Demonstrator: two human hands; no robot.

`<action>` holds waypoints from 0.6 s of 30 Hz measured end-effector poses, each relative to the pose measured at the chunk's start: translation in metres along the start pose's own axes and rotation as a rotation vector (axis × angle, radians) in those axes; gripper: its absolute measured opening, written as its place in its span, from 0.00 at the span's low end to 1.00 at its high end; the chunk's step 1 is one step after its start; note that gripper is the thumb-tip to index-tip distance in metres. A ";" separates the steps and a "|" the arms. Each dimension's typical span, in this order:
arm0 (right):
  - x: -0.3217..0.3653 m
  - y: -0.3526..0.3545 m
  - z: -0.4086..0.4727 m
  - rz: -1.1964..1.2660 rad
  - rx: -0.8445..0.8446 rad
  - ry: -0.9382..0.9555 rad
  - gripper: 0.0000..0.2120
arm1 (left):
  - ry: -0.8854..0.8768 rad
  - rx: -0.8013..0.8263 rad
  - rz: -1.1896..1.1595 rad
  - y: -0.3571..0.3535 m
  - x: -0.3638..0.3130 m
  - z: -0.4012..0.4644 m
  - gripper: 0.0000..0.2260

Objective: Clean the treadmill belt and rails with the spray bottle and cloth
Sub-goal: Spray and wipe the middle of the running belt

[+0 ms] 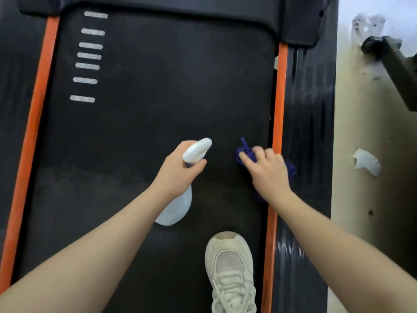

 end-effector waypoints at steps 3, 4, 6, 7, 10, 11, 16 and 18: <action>-0.011 0.000 0.033 -0.072 -0.024 -0.204 0.23 | 0.010 -0.013 0.008 -0.001 0.005 0.001 0.15; -0.009 0.000 0.032 -0.073 -0.025 -0.224 0.23 | 0.014 -0.013 0.007 -0.001 0.006 0.001 0.15; -0.003 0.000 0.018 -0.015 -0.007 -0.204 0.21 | 0.023 -0.021 0.000 0.000 0.006 0.002 0.15; 0.001 -0.001 0.007 0.023 0.022 -0.170 0.21 | 0.028 -0.030 -0.006 0.002 0.006 0.003 0.14; 0.008 -0.006 -0.022 0.079 0.073 -0.064 0.20 | 0.041 -0.045 -0.013 0.003 0.009 0.006 0.14; 0.008 -0.006 -0.021 0.079 0.058 -0.032 0.20 | 0.039 -0.049 -0.013 0.003 0.009 0.007 0.15; -0.005 -0.010 0.032 0.068 0.034 -0.244 0.21 | 0.042 -0.046 0.003 0.002 0.009 0.007 0.16; -0.004 -0.009 0.035 0.128 0.058 -0.360 0.23 | 0.052 -0.038 0.001 0.007 0.009 0.004 0.16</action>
Point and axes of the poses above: each hand's wrist, its own z-axis towards the middle knuckle, its own y-axis out of the back of the hand, x = y × z, the point moved 8 cm from there along z, towards the middle knuckle, and after that the axes turned 14 degrees about -y, right-handed, at the moved point
